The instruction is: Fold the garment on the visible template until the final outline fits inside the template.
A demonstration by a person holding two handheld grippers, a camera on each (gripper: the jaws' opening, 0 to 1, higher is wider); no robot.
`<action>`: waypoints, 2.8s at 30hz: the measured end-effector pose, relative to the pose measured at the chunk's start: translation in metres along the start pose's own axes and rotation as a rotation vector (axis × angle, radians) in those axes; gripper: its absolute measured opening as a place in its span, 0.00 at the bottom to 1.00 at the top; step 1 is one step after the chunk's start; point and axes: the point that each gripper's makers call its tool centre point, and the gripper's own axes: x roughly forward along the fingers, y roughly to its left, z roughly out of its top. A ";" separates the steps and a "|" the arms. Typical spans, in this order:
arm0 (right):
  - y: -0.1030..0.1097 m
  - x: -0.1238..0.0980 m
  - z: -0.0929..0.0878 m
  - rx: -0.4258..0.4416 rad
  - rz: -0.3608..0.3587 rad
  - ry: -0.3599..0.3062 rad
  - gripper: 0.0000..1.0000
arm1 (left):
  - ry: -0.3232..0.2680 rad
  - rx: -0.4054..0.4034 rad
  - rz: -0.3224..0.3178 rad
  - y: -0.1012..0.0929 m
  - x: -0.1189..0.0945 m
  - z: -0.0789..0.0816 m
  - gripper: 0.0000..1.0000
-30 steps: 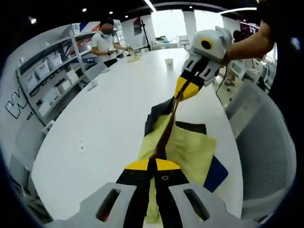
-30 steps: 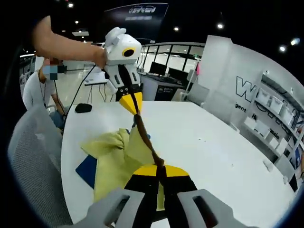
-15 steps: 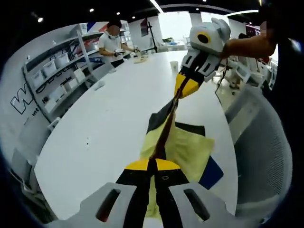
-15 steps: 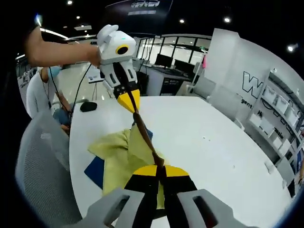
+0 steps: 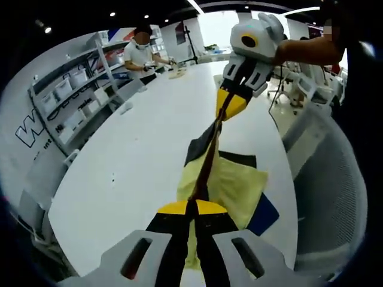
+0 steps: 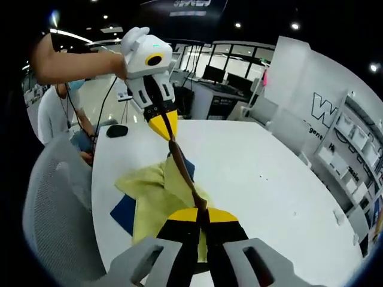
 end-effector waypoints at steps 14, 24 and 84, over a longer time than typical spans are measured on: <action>-0.004 -0.009 0.011 0.007 -0.006 -0.023 0.00 | -0.024 -0.002 0.018 0.003 -0.008 0.008 0.02; -0.005 -0.019 0.031 0.001 0.002 -0.062 0.00 | -0.048 -0.008 0.056 0.008 -0.024 0.017 0.02; -0.012 -0.099 0.142 -0.044 -0.023 -0.322 0.00 | -0.253 -0.090 0.190 0.016 -0.130 0.097 0.02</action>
